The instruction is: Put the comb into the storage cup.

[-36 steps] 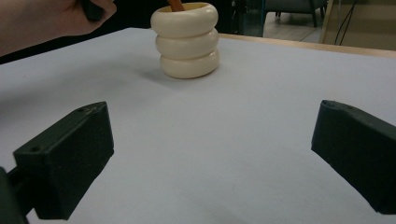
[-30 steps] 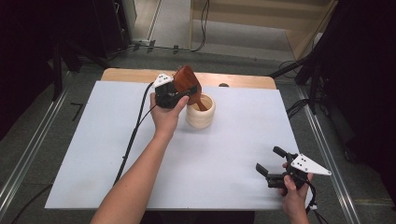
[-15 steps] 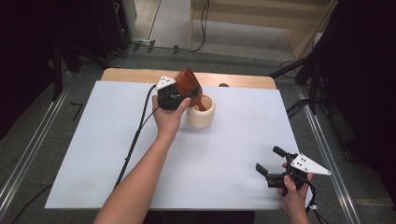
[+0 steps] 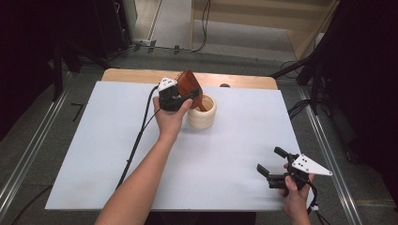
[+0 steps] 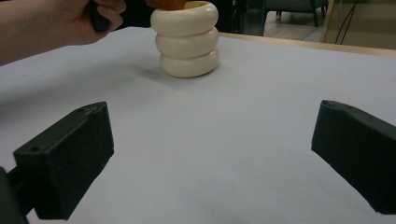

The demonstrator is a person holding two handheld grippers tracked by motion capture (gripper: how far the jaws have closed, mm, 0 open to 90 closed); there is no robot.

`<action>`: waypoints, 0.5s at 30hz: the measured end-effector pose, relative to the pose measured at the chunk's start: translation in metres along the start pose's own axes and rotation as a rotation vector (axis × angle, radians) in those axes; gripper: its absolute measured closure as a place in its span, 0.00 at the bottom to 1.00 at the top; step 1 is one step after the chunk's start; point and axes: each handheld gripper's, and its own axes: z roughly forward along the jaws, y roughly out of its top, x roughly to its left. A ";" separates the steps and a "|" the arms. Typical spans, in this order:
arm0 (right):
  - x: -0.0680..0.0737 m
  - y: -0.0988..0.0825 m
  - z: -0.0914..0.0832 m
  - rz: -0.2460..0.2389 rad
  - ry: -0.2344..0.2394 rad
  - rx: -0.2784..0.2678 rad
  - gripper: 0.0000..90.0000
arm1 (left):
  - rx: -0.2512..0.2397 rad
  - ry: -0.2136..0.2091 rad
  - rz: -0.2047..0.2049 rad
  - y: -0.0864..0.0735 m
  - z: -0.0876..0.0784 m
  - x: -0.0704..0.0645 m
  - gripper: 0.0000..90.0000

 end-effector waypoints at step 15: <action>-0.001 0.000 0.000 0.003 0.002 -0.005 0.00 | 0.019 -0.003 0.041 0.001 -0.004 0.002 0.16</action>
